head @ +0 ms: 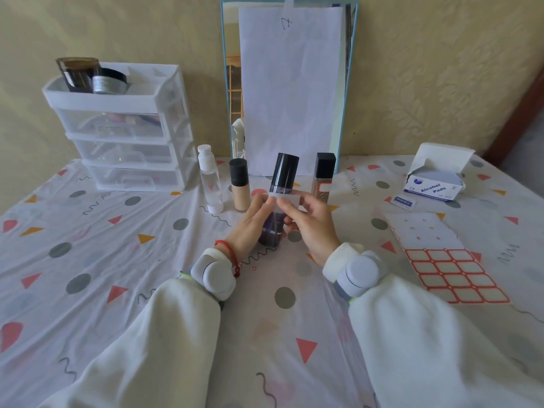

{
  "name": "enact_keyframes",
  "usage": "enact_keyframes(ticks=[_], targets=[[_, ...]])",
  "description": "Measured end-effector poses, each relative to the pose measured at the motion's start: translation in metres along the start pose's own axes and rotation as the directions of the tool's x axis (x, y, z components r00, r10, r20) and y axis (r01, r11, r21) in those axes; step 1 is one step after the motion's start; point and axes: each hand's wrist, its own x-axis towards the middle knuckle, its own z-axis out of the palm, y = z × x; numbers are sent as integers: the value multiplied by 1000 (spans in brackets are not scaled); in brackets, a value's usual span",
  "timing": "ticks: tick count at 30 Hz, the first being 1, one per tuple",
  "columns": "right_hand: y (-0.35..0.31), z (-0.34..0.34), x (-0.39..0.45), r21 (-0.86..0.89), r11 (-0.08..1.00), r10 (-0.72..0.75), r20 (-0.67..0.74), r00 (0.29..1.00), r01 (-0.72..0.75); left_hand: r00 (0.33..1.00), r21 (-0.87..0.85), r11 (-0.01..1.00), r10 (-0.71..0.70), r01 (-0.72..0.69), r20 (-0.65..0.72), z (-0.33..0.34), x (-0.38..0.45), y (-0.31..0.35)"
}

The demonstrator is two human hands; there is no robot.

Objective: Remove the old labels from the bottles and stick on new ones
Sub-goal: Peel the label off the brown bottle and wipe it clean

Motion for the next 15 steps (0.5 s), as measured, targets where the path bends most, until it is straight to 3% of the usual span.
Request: enact_keyframes(ticks=[15], targets=[[4, -2, 3, -67, 997, -46, 9, 999, 47, 1000, -108, 994, 5, -3, 21, 0, 5, -6]])
